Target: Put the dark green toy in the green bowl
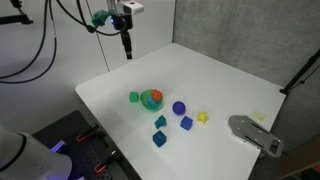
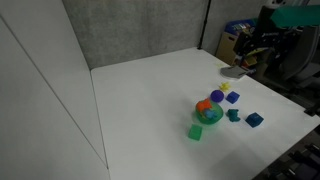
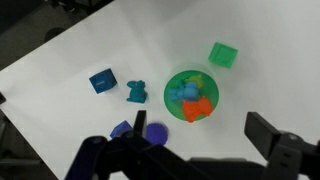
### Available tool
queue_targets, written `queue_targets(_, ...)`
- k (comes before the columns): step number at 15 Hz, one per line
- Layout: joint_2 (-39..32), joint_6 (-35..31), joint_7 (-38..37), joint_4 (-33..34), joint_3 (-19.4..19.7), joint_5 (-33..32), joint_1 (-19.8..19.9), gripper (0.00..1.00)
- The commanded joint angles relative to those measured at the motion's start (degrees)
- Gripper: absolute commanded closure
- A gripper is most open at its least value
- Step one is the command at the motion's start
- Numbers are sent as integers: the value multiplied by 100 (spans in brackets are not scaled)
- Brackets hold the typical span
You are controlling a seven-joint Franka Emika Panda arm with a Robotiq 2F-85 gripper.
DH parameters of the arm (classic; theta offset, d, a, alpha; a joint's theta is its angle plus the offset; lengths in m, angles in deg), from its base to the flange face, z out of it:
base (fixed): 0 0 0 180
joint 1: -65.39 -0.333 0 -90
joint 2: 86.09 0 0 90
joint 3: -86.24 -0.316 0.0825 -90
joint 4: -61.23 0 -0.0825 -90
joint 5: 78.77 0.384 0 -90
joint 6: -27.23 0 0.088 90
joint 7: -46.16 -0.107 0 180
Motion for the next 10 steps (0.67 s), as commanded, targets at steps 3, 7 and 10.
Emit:
queue_targets(3,-668,-408,-78,117,376,-588,-6,0)
queue_targets(7,-1083,-874,437,89,729,-503,19,0)
queue_targets(10,-1384,-1348,1144,67,964,-138,68,0)
